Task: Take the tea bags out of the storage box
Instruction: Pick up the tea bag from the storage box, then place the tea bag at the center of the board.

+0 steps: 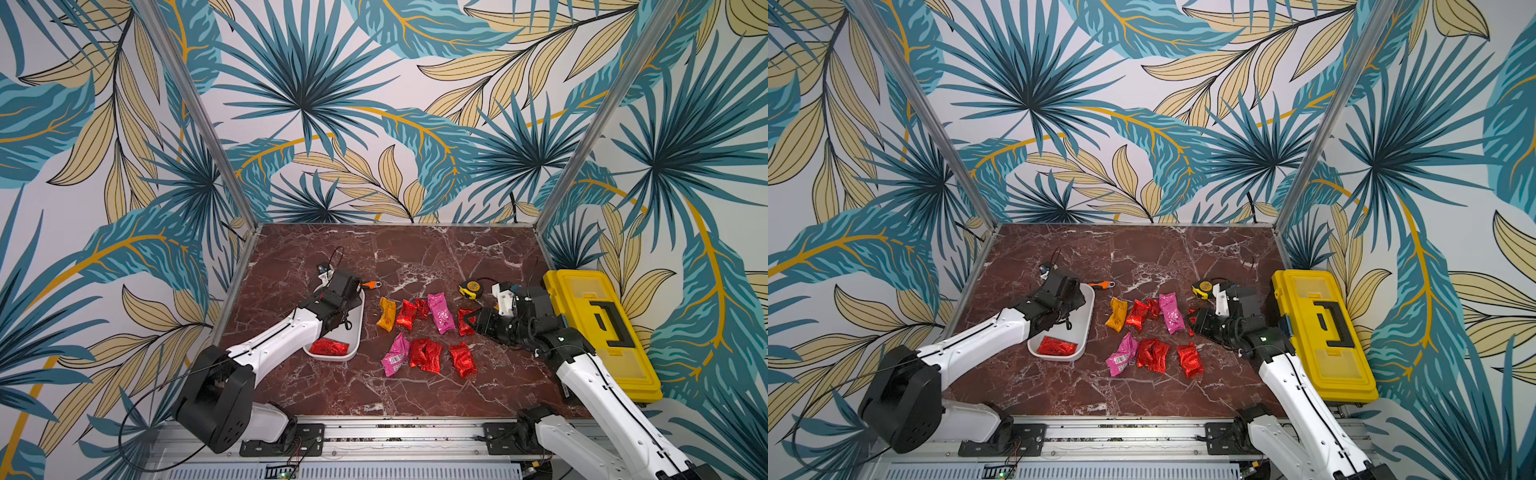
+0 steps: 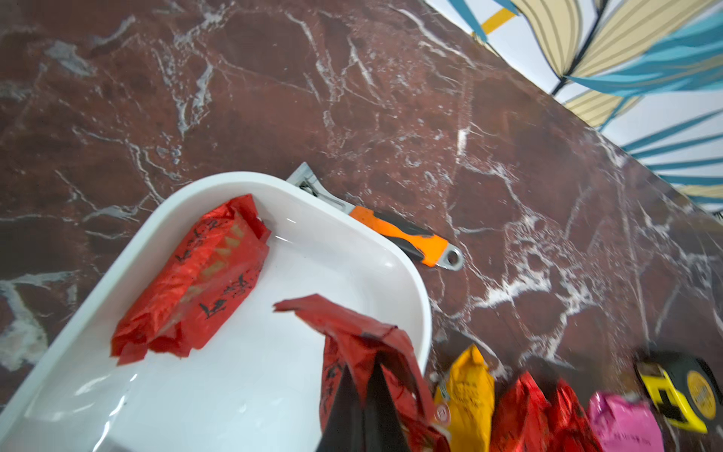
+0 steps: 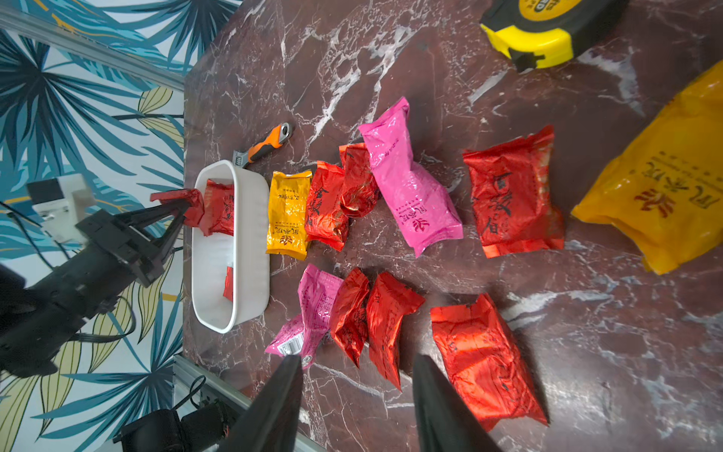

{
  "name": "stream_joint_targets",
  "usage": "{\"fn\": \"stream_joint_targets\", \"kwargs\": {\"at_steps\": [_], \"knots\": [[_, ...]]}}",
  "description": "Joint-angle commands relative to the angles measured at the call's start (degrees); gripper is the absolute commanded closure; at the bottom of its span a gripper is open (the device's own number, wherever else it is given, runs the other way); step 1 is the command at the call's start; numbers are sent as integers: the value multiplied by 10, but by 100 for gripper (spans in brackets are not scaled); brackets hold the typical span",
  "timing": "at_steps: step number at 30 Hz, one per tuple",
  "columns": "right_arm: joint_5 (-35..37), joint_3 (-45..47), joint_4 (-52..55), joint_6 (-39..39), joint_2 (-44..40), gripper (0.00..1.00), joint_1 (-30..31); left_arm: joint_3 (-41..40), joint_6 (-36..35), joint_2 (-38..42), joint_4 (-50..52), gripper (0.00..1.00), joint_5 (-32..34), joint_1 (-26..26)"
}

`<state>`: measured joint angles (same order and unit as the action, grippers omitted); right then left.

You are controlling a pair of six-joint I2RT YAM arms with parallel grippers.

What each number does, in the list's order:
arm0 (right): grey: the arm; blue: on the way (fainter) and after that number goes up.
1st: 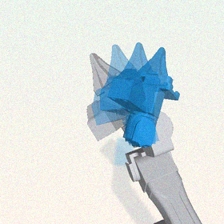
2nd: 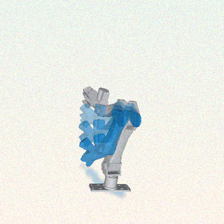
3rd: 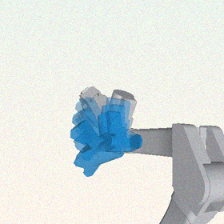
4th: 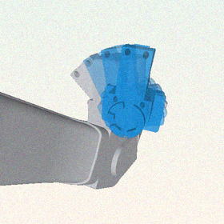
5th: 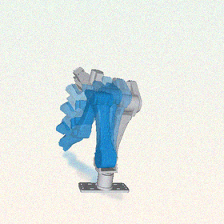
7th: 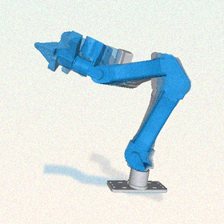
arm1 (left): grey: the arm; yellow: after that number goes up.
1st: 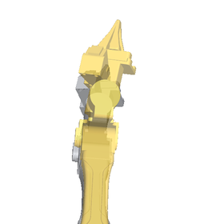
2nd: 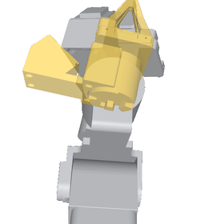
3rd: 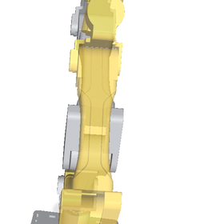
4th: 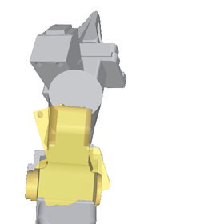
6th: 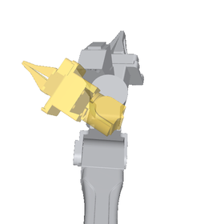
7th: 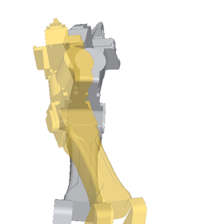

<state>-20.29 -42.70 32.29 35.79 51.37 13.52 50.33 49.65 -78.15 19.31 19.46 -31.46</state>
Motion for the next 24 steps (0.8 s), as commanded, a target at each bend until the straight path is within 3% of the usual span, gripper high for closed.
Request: {"fn": "stream_joint_targets", "kwargs": {"at_steps": [1, 7, 10, 16, 24], "knots": [[36, -10, -6, 14, 6, 49, 10, 35, -52, 20, 78, 100, -6, -63], [90, -7, -3, 34, 0, 50, 10, 112, -65, -54, 95, 100, -61, -197], [93, -7, -1, 35, -8, 50, 10, 161, -78, -122, 74, 100, -85, -234], [99, -4, 21, 37, -37, 50, 11, 249, -91, -248, 56, 100, -108, -250], [99, 7, 34, 37, -60, 50, 10, 282, -78, -325, 48, 98, -117, -253]]}}
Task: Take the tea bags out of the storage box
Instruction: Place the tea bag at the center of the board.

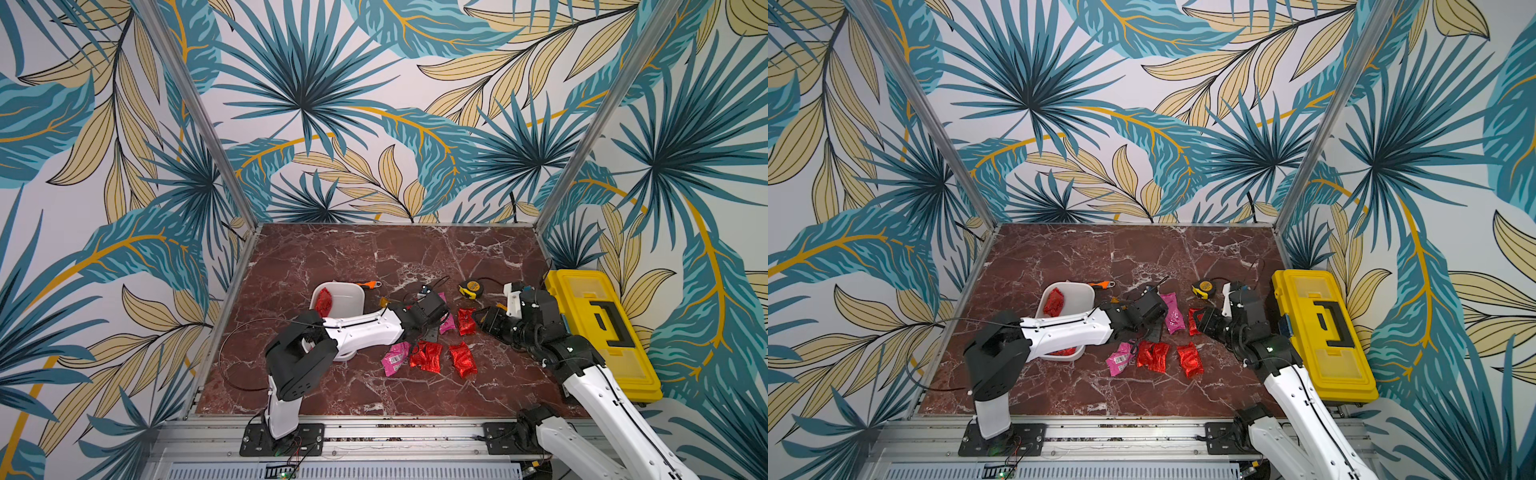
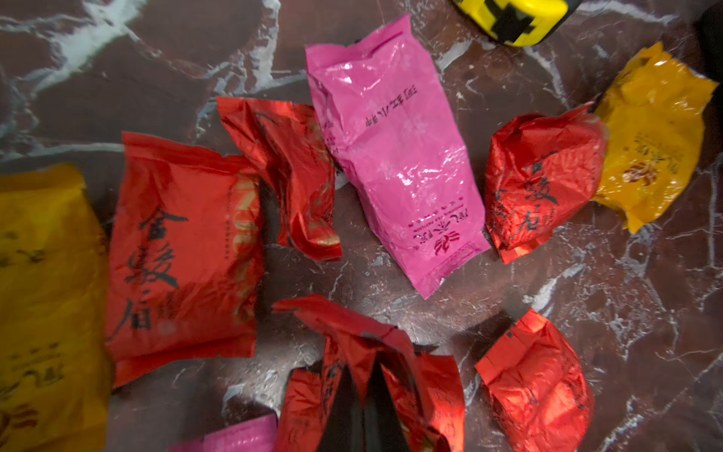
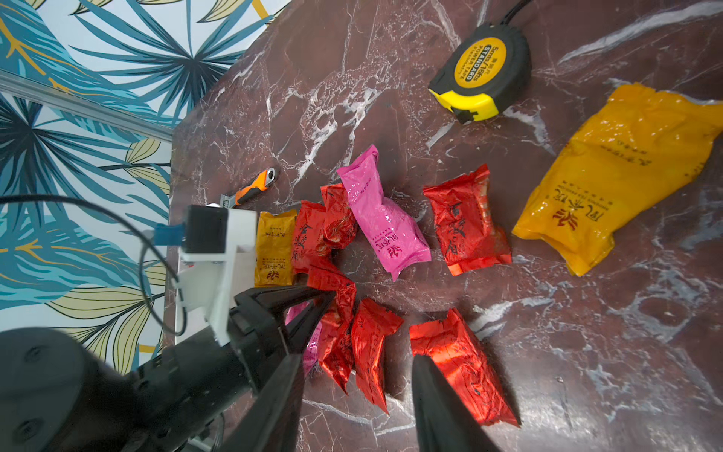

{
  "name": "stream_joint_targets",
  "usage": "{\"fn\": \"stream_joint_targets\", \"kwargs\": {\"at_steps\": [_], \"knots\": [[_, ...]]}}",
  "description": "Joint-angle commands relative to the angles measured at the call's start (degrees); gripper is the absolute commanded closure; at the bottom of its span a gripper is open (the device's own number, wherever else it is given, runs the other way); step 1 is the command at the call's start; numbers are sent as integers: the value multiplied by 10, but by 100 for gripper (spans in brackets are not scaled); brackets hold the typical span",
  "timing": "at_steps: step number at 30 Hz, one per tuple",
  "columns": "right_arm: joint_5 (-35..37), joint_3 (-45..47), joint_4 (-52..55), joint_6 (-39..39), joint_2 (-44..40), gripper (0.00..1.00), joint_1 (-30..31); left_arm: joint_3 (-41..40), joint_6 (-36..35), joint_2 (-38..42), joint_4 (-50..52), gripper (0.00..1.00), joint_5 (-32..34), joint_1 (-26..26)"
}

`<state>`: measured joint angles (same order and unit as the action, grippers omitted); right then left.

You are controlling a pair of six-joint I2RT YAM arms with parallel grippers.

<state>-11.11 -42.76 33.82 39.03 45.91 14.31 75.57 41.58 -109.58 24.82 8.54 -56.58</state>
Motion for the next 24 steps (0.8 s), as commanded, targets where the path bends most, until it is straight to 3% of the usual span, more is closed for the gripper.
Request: {"fn": "stream_joint_targets", "kwargs": {"at_steps": [1, 12, 17, 24], "knots": [[7, 9, 19, 4, -6, 50, 3, 30, 5, -16, -7, 97, -9, -2], [-4, 3, 23, -3, -7, 50, 3, 36, 8, -4, -3, 61, -7, -3], [-18, -10, 18, -4, 5, 50, 16, 2, 17, 78, -15, 54, 33, -3], [18, -44, -26, 2, 67, 50, 113, -107, 54, 231, -21, 51, 104, 32]]}}
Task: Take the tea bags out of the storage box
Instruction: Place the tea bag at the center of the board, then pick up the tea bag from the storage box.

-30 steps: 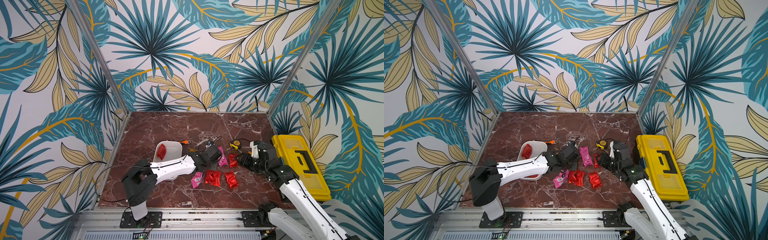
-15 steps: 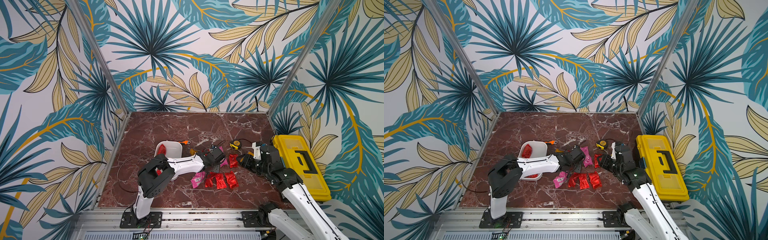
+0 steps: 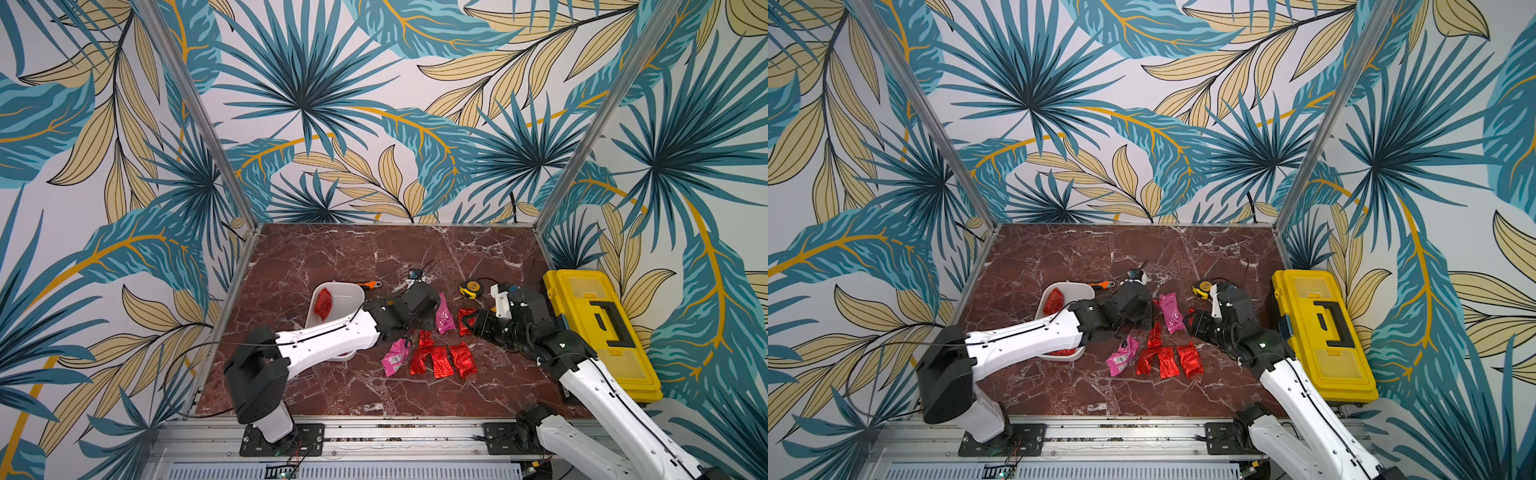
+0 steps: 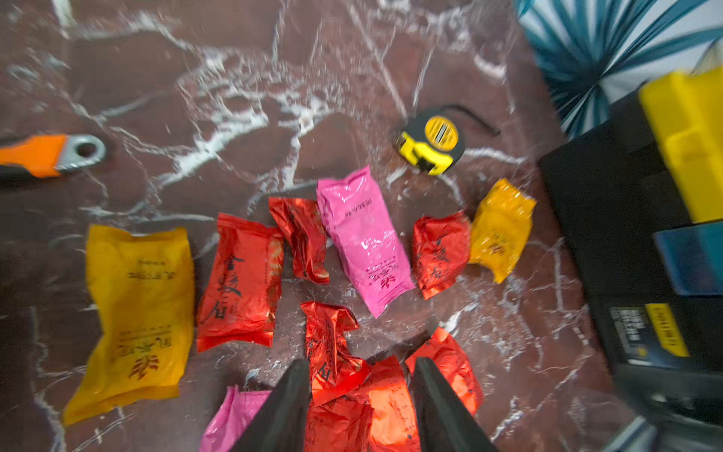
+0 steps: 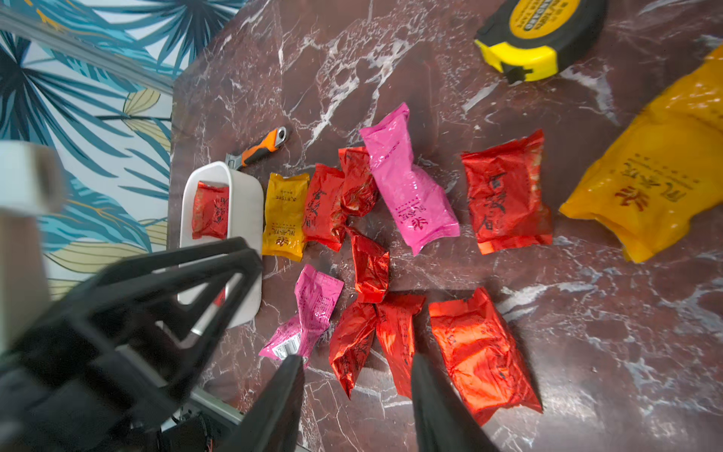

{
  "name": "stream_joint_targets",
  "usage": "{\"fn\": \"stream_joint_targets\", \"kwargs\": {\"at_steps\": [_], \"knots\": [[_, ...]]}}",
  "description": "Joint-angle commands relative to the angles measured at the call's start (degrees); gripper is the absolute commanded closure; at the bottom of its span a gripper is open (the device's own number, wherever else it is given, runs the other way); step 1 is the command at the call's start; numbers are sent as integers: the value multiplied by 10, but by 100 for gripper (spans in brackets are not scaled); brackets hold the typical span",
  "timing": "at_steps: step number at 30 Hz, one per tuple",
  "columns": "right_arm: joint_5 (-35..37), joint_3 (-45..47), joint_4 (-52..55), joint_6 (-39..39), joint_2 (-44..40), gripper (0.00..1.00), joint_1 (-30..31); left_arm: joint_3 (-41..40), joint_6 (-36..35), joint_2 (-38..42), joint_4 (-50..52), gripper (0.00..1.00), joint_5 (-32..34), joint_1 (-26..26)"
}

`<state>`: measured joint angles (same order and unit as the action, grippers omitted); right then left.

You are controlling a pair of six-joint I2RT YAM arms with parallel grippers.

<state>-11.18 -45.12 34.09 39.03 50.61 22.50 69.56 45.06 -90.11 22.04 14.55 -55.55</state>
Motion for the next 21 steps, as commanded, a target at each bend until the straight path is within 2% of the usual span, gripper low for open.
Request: {"fn": "stream_joint_targets", "kwargs": {"at_steps": [1, 8, 13, 17, 21], "knots": [[25, -28, -38, 0, 34, 50, 48, -66, 22, 58, 12, 51, 46, 35], [73, -100, -90, -36, 153, 50, 158, -178, 19, 222, 19, 50, 55, 135], [81, -177, -116, -57, 261, 49, 214, -213, 13, 305, 50, 50, 35, 216], [68, -245, -132, -46, 345, 49, 253, -236, 0, 352, 61, 48, -17, 297], [51, -308, -157, -19, 423, 49, 281, -263, -6, 389, 66, 48, -96, 401]]}}
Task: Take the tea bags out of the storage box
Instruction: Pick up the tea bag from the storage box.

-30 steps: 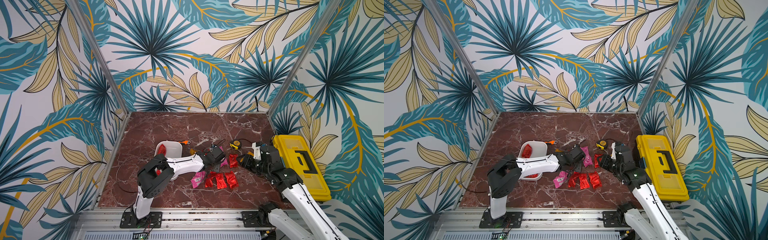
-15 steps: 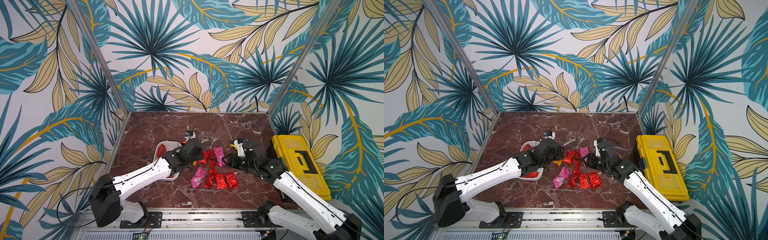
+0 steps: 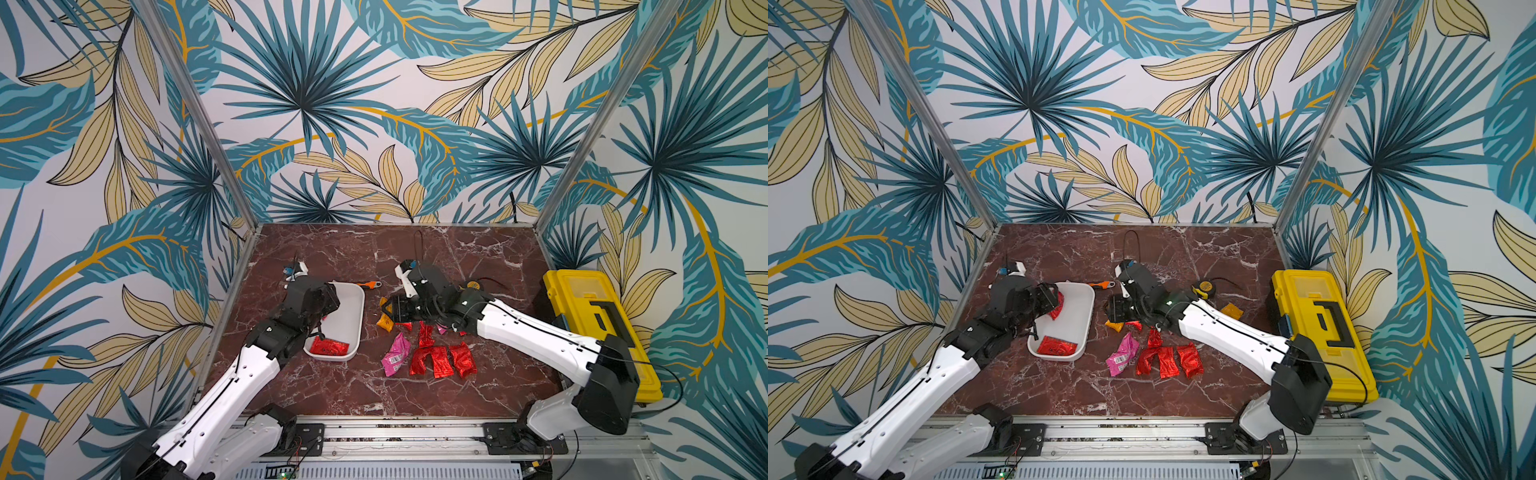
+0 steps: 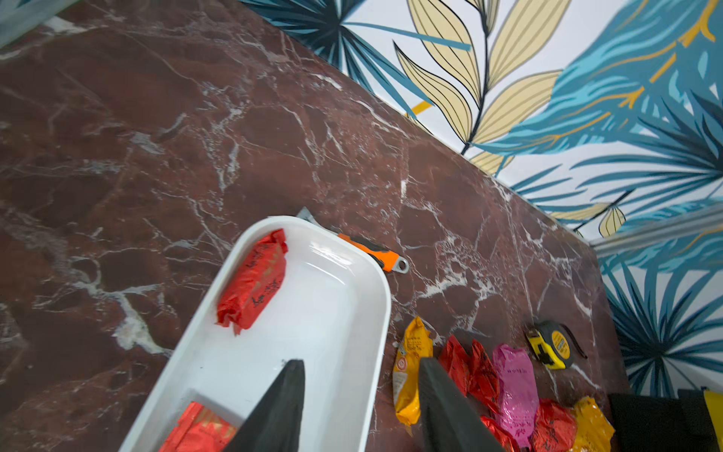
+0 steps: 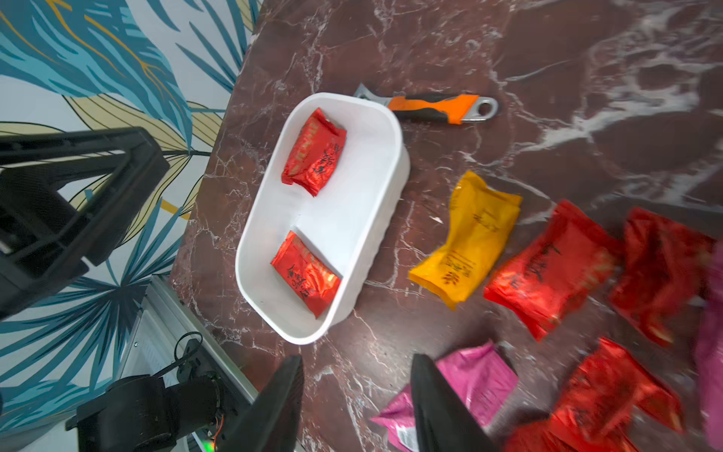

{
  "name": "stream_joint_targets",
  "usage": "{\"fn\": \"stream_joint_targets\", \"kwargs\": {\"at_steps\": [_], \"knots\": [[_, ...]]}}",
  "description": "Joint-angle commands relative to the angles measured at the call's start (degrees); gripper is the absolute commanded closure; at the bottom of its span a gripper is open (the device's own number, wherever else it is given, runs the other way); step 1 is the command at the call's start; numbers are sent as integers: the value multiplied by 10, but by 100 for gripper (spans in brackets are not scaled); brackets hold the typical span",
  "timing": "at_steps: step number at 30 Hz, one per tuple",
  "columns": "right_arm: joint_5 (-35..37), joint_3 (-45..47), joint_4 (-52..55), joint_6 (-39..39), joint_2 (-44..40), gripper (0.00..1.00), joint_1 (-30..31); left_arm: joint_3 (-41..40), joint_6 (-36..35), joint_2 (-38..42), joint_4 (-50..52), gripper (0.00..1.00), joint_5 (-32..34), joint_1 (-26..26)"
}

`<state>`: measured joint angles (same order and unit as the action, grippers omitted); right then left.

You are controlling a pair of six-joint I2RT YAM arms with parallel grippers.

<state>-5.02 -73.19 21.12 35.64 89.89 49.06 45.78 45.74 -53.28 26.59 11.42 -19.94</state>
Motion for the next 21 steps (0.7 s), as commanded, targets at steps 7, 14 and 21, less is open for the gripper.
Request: {"fn": "stream_joint_targets", "kwargs": {"at_steps": [7, 14, 21], "knots": [[-11, -128, -60, 107, 159, 49, 44, -68, -3, 65, 39, 47, -140, 177], [-7, -241, -59, 191, 283, 49, 62, -88, 12, 94, 67, 45, -103, 208], [2, -338, -56, 253, 386, 50, 65, -83, -6, 122, 97, 44, -104, 208]]}}
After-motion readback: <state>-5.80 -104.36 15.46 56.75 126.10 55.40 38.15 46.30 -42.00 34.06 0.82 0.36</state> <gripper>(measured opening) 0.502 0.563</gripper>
